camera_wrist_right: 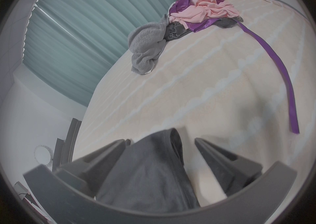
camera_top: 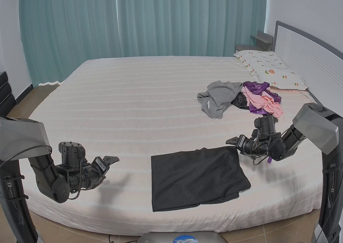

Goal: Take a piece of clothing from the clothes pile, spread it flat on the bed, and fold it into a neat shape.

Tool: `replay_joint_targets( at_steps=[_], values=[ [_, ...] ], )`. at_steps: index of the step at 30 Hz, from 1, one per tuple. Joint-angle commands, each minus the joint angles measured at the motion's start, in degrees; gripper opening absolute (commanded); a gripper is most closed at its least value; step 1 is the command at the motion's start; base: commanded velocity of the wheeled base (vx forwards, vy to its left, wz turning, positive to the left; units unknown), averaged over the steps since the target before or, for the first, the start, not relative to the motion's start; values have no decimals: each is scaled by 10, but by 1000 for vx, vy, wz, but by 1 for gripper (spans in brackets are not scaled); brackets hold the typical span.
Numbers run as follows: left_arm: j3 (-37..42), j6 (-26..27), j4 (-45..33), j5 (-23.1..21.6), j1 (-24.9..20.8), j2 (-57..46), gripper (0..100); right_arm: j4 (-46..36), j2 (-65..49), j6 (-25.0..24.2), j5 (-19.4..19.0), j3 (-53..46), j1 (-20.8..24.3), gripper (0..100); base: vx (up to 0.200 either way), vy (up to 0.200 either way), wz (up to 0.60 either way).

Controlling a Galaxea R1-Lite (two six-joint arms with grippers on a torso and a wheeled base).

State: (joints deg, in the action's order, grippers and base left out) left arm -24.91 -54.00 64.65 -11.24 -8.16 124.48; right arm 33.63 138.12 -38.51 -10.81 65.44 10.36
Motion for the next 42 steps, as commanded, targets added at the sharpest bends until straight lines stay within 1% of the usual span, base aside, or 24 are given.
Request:
replay_joint_targets(
  at_steps=[1, 8, 12, 17, 19, 22, 27, 28, 29, 31, 32, 33, 36, 42],
  values=[
    [-10, 0, 0, 6, -29, 14, 100, 1, -62, 5, -12, -62, 4, 100, 0, 0, 0],
    [-14, -7, -1, 11, -37, 13, 100, 1, -106, -2, -6, -130, 19, 100, 0, 0, 0],
    [-13, -8, -2, 11, -46, 13, 100, 10, -117, -6, 2, -153, 21, 100, 0, -200, 0],
    [-25, -14, -8, 12, -68, 14, 100, 84, -109, -7, -2, -204, 19, 100, 0, -200, 0],
    [-34, -14, -15, 14, -71, 16, 100, 104, -103, -9, -3, -219, 19, 100, 0, -200, 0],
    [-52, -14, -29, 15, -75, 21, 100, 112, -103, -10, -6, -229, 19, 100, 0, -200, 0],
    [-117, -11, -76, 16, -79, 42, 100, 113, -103, -10, -28, -238, 23, 100, 0, -40, 0],
    [-117, -11, -76, 16, -79, 42, 100, 113, -103, -10, -28, -238, 23, 100, 0, 0, 0],
    [-153, -11, -107, 20, -78, 51, 100, 113, -103, -10, -33, -240, 26, 100, 0, 0, 0],
    [-195, -11, -145, 32, -79, 64, 100, 114, -99, -10, -36, -240, 33, 100, 0, 0, 0],
    [-195, -11, -145, 32, -79, 64, 100, 114, -99, -10, -36, -240, 33, 100, 0, 0, 0],
    [-232, -11, -169, 49, -81, 75, 100, 114, -93, -10, -36, -235, 37, 100, 0, 0, 0],
    [-277, -10, -185, 67, -86, 96, 100, 114, -91, -10, -37, -232, 37, 100, 0, 0, 0],
    [-336, 0, -208, 103, -93, 135, 100, 122, -90, -10, -43, -232, 38, 100, 0, 0, 0]
  ],
)
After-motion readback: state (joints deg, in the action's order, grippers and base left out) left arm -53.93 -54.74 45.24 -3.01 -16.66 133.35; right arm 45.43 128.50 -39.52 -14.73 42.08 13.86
